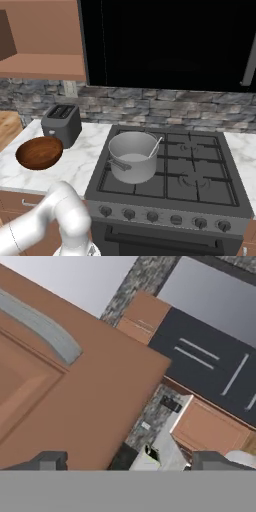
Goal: Open the cabinet and move the ladle to the pot. Then close the cabinet.
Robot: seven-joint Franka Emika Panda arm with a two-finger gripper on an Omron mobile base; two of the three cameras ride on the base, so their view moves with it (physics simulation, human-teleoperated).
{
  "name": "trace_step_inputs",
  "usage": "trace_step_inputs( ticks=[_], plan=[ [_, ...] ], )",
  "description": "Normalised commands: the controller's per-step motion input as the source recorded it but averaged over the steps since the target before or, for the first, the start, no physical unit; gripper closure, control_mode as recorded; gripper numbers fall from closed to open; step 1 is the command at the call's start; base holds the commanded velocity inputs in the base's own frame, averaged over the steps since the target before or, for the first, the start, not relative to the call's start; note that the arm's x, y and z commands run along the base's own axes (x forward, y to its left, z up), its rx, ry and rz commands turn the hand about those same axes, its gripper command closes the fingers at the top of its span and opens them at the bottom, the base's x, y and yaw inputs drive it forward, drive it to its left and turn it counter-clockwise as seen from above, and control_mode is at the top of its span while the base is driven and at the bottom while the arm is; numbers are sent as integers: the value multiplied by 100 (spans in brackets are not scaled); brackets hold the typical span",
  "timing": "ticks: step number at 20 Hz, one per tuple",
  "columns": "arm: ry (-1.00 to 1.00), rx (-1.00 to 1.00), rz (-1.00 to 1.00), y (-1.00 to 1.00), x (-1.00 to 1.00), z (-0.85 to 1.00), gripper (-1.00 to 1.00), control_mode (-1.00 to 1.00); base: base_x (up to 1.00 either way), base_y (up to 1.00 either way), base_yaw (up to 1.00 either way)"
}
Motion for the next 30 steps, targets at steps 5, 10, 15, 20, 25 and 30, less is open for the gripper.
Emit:
trace_step_inputs(
  ticks=[5,10,15,20,25,30],
  plan=[
    [-18,12,33,-79,45,0,-100,-100,0,0,0],
    [-18,13,36,-71,48,0,-100,-100,0,0,0],
    [-21,14,39,-66,50,0,-100,-100,0,0,0],
    [-21,16,40,-62,50,0,-100,-100,0,0,0],
    [-19,18,38,-60,60,0,-100,-100,0,0,0],
    [-11,21,34,-57,81,13,-100,-100,0,0,0]
  ],
)
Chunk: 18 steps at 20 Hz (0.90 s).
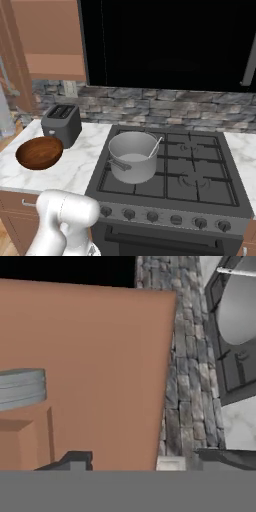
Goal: Open the cabinet and move the ladle to the pot. Then close the cabinet.
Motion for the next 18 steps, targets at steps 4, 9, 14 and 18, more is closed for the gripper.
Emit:
trace_step_inputs(
  ticks=[4,9,14,18],
  plan=[
    [-10,20,33,-57,84,7,-100,-100,0,0,0],
    [-8,19,28,-49,85,9,-100,-100,0,0,0],
    [-1,19,17,-22,92,20,-100,-100,0,0,0],
    [0,20,12,-10,94,30,-100,-100,0,0,0]
  ],
)
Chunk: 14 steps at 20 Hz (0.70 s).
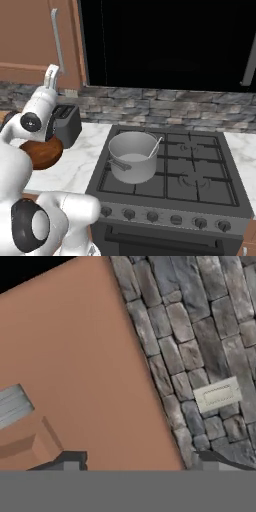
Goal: Open the cabinet and move the ladle to the pot. Then close the cabinet.
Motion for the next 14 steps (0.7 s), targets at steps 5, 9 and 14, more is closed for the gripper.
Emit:
trace_step_inputs(
  ticks=[5,9,14],
  plan=[
    [0,20,9,-3,84,32,-100,-100,0,0,0],
    [0,18,10,-7,87,14,-100,-100,0,0,0],
    [0,17,12,-13,78,1,-100,-100,0,0,0]
  ],
)
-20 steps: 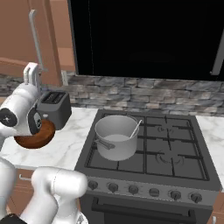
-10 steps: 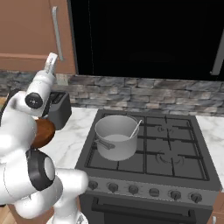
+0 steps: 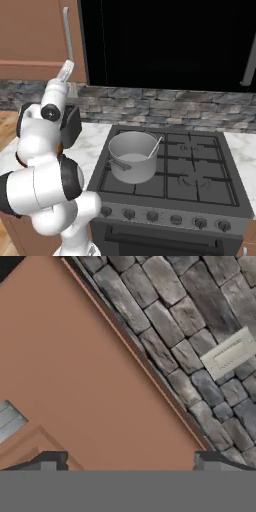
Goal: Open the cabinet and move the ladle to the pot. Then close the cabinet.
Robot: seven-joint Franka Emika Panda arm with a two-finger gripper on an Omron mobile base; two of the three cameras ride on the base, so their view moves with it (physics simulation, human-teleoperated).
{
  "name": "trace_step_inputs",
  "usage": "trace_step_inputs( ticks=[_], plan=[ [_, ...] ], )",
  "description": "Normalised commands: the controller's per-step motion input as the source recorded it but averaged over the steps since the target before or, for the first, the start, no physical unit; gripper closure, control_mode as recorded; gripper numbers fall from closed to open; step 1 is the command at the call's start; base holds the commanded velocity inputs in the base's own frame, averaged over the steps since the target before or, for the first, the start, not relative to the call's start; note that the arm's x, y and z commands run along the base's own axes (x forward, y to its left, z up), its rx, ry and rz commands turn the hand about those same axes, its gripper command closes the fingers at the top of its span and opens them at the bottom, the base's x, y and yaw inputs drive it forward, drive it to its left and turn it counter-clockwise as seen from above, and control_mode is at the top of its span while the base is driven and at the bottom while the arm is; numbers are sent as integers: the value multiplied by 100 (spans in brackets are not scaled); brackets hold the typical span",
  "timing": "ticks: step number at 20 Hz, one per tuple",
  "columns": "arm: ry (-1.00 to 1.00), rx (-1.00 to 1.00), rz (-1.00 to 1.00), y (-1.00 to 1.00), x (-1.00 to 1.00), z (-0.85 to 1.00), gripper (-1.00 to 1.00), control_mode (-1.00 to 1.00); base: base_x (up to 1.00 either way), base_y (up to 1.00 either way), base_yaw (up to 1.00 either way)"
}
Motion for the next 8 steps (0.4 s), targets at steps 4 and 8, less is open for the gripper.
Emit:
trace_step_inputs(
  ticks=[4,8],
  plan=[
    [0,16,12,-10,62,0,-100,-100,0,0,0],
    [0,6,6,0,39,0,-100,-100,0,0,0]
  ],
)
